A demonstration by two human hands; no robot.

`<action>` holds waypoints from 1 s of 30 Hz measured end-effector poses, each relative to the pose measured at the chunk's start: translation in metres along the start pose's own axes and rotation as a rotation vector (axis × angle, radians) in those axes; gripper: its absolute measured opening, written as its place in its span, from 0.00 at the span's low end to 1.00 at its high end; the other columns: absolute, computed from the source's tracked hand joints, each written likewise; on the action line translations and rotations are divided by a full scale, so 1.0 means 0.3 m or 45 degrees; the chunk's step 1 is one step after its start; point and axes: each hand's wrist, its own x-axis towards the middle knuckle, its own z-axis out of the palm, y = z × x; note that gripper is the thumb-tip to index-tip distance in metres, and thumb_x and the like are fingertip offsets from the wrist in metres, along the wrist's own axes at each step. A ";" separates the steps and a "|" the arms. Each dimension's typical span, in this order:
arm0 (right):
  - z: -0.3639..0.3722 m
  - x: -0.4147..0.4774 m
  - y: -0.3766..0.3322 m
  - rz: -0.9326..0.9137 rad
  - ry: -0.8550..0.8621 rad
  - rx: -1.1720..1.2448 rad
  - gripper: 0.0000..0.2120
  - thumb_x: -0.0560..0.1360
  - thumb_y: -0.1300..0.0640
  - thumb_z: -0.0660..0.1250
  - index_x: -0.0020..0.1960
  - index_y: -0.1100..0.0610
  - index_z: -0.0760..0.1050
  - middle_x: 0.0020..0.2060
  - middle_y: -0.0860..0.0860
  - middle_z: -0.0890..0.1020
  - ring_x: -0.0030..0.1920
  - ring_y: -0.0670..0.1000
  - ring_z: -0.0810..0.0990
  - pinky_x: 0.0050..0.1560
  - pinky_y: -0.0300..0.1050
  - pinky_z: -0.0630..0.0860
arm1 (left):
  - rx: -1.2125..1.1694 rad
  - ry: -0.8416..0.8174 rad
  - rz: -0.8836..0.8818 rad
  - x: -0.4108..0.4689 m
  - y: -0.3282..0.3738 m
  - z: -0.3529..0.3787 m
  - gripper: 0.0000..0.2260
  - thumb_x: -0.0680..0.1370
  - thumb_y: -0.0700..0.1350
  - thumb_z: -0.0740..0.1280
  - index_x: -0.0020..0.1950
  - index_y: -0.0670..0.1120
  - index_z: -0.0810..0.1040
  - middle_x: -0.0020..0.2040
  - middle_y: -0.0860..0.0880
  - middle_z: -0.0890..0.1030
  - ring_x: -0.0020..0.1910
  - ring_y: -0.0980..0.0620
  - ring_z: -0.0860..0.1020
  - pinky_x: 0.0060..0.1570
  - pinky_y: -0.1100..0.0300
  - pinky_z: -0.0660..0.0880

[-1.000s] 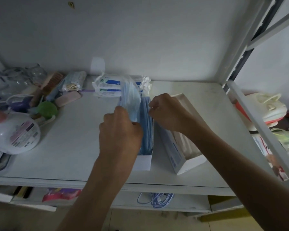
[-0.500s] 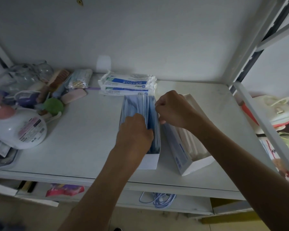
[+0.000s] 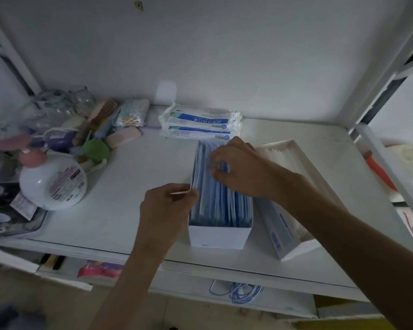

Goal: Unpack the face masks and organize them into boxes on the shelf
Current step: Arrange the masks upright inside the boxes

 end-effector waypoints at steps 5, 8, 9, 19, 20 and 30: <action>-0.003 0.002 0.013 -0.127 -0.059 -0.172 0.11 0.77 0.50 0.63 0.57 0.45 0.81 0.52 0.49 0.76 0.54 0.50 0.68 0.54 0.44 0.64 | -0.053 0.032 0.018 0.002 -0.005 0.001 0.06 0.72 0.46 0.71 0.40 0.58 0.82 0.30 0.58 0.83 0.27 0.61 0.77 0.28 0.70 0.72; -0.009 -0.011 0.012 -0.180 0.020 -0.196 0.11 0.76 0.50 0.63 0.43 0.52 0.81 0.51 0.47 0.76 0.52 0.50 0.69 0.56 0.48 0.67 | -0.137 0.008 -0.049 0.011 -0.017 -0.001 0.04 0.72 0.46 0.72 0.42 0.55 0.85 0.28 0.55 0.81 0.28 0.56 0.76 0.35 0.60 0.74; -0.009 -0.012 0.013 -0.190 0.052 -0.206 0.13 0.76 0.48 0.62 0.37 0.53 0.78 0.46 0.47 0.76 0.49 0.49 0.69 0.55 0.48 0.67 | -0.173 0.008 -0.084 0.016 -0.019 -0.002 0.03 0.72 0.46 0.72 0.42 0.54 0.85 0.28 0.55 0.81 0.31 0.55 0.78 0.39 0.58 0.76; 0.015 -0.004 0.054 -0.079 -0.294 0.056 0.28 0.70 0.73 0.66 0.68 0.57 0.73 0.52 0.51 0.78 0.42 0.46 0.78 0.39 0.23 0.69 | -0.453 -0.144 -0.278 0.011 0.010 -0.024 0.01 0.73 0.39 0.72 0.41 0.43 0.82 0.42 0.42 0.84 0.43 0.43 0.81 0.51 0.44 0.78; 0.021 0.002 0.059 -0.075 -0.344 0.067 0.31 0.70 0.73 0.66 0.70 0.54 0.71 0.48 0.48 0.76 0.36 0.42 0.75 0.34 0.24 0.69 | -0.465 -0.147 -0.277 0.012 0.008 -0.025 0.01 0.73 0.39 0.72 0.41 0.43 0.82 0.41 0.43 0.84 0.41 0.44 0.81 0.49 0.46 0.78; 0.020 0.011 0.061 -0.291 -0.300 -0.008 0.18 0.68 0.67 0.73 0.55 0.55 0.76 0.56 0.50 0.74 0.49 0.46 0.76 0.44 0.35 0.72 | -0.467 -0.174 -0.212 0.017 -0.010 -0.034 0.03 0.73 0.40 0.72 0.40 0.44 0.83 0.38 0.43 0.84 0.39 0.44 0.81 0.45 0.48 0.79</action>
